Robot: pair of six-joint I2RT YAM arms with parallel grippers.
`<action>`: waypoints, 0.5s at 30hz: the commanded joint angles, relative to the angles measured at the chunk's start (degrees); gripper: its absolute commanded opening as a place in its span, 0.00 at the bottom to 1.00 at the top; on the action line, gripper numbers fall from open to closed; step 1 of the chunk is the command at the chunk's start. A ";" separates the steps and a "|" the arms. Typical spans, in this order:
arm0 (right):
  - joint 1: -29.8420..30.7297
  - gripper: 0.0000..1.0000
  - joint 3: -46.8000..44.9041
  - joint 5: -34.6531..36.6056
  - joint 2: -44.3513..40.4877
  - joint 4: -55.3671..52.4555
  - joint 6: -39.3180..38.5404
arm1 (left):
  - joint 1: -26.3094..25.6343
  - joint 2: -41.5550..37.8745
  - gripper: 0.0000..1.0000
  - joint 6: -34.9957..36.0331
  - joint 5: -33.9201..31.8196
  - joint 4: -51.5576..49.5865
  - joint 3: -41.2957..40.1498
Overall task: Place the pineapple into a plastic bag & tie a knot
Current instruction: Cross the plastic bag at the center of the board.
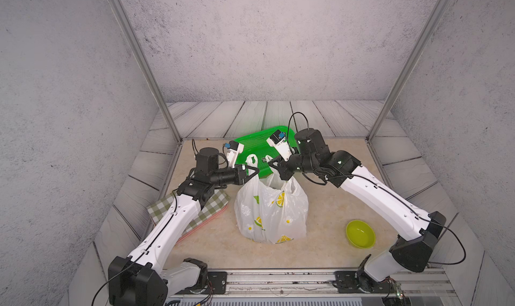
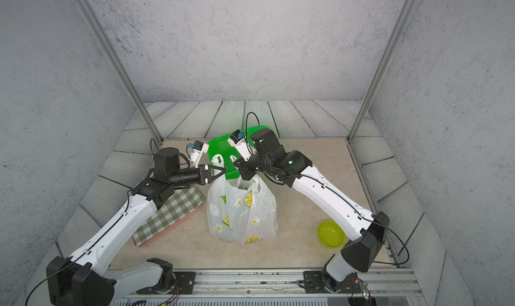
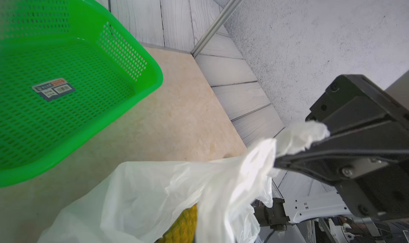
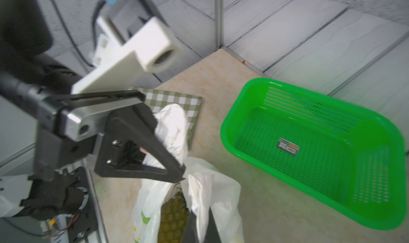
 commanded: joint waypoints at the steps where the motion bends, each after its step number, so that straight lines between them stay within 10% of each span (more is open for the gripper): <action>1: 0.08 0.00 -1.15 -12.87 -1.67 2.08 -0.13 | -0.29 1.12 0.00 2.90 3.54 -3.34 2.99; 15: -0.21 0.02 -3.89 -13.31 -2.24 5.93 5.35 | -4.83 6.75 0.00 13.48 3.11 -13.42 9.59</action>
